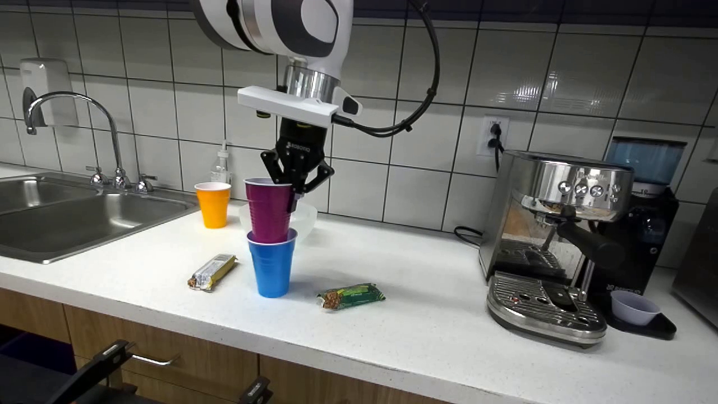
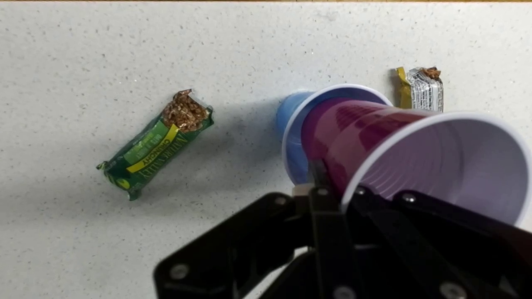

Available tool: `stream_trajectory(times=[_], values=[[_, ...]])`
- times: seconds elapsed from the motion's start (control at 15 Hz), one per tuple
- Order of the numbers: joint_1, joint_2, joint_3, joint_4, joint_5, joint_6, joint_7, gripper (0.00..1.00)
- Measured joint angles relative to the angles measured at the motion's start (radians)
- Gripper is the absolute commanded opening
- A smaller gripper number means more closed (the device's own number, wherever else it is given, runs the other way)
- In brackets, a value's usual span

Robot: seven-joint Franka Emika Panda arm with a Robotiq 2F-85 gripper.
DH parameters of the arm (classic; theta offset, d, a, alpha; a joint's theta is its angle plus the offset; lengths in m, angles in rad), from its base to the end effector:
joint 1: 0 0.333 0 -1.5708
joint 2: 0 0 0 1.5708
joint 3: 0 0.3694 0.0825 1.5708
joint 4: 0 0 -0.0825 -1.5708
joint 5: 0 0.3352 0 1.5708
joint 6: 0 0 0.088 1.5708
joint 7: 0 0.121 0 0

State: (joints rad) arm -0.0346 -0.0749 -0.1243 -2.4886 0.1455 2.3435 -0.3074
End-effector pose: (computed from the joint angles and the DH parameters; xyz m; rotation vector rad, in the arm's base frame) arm 0.4140 -0.0630 0.3853 -3.0169 -0.0661 0.0663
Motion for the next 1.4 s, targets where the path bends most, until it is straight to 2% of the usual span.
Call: stream_trajectory(times=[0.47, 0.6, 1.2, 1.27, 1.4], values=[[0.000, 0.028, 0.009, 0.000, 0.000, 0.043, 0.001, 0.01], [0.000, 0.033, 0.009, 0.000, 0.000, 0.048, 0.001, 0.28], [0.000, 0.041, 0.009, 0.000, -0.001, 0.049, 0.003, 0.95], [0.000, 0.041, 0.009, 0.000, -0.001, 0.049, 0.003, 0.99], [0.000, 0.042, 0.009, 0.000, -0.001, 0.049, 0.003, 1.00]])
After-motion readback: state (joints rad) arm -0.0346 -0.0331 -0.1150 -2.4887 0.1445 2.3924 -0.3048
